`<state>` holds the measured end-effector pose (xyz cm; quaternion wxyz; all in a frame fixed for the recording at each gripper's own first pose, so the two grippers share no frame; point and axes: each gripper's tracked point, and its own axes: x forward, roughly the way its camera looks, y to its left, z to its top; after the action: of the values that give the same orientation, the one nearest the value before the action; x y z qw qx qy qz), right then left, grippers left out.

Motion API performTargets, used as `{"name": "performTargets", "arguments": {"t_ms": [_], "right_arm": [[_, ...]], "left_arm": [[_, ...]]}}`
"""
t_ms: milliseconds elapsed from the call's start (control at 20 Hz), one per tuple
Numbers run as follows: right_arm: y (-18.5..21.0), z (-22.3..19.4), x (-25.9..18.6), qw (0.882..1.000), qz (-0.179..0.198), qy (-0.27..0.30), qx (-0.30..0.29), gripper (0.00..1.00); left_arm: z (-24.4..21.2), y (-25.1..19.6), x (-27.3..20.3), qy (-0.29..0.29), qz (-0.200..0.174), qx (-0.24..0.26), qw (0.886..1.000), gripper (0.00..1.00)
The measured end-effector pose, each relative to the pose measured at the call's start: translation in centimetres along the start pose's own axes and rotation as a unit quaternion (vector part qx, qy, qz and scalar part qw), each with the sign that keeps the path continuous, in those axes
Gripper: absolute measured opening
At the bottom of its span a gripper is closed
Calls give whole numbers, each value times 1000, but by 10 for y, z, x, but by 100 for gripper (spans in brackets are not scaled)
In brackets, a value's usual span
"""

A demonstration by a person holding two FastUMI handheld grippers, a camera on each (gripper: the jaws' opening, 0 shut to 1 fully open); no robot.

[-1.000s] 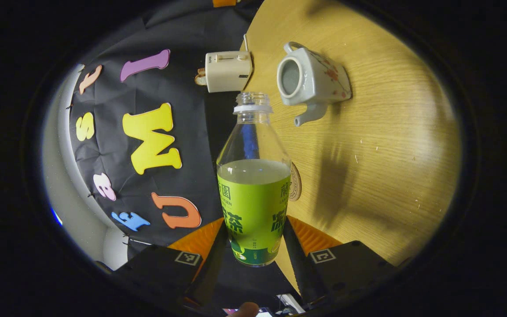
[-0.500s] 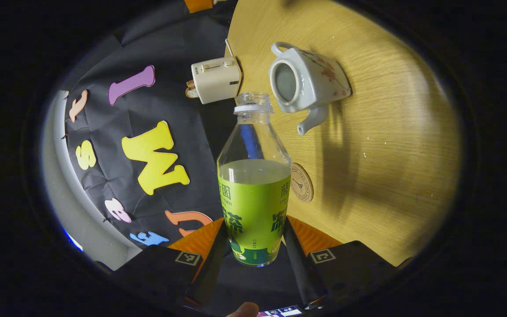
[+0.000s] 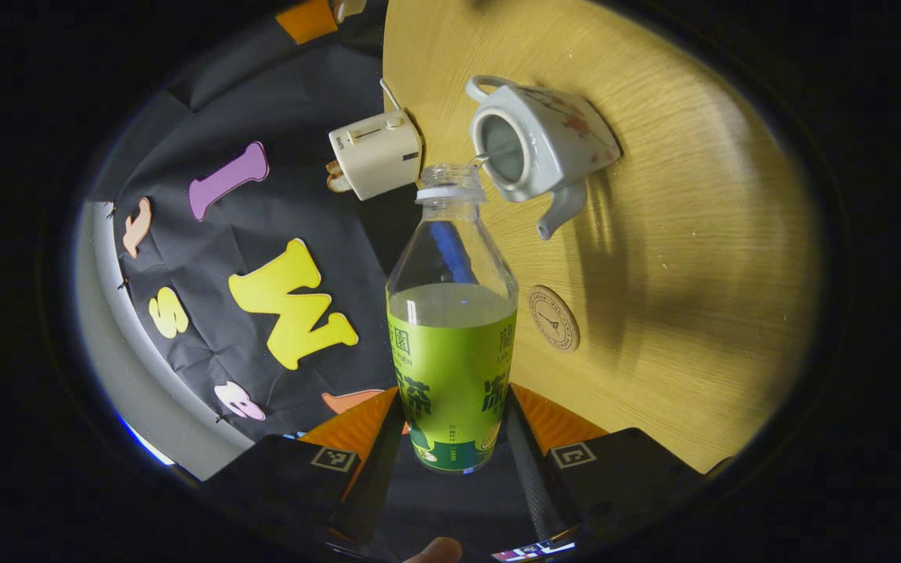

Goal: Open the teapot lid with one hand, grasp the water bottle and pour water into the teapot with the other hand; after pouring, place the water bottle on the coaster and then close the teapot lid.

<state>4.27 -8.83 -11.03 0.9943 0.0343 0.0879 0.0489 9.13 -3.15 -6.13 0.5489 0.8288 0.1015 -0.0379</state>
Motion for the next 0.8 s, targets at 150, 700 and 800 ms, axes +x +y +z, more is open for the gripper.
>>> {"name": "performTargets", "arguments": {"t_ms": [150, 700, 800], "right_arm": [[-2, -1, -1, 1000, 0, 0, 1, 0], [-4, -2, -2, 1000, 5, 3, 12, 0], [-5, -2, -2, 1000, 5, 3, 14, 0]], "left_arm": [[2, 5, -1, -1, 8, 16, 1000, 75], [-3, 16, -2, 11, 17, 66, 998, 75], [-2, 19, -2, 11, 21, 76, 997, 75]]}}
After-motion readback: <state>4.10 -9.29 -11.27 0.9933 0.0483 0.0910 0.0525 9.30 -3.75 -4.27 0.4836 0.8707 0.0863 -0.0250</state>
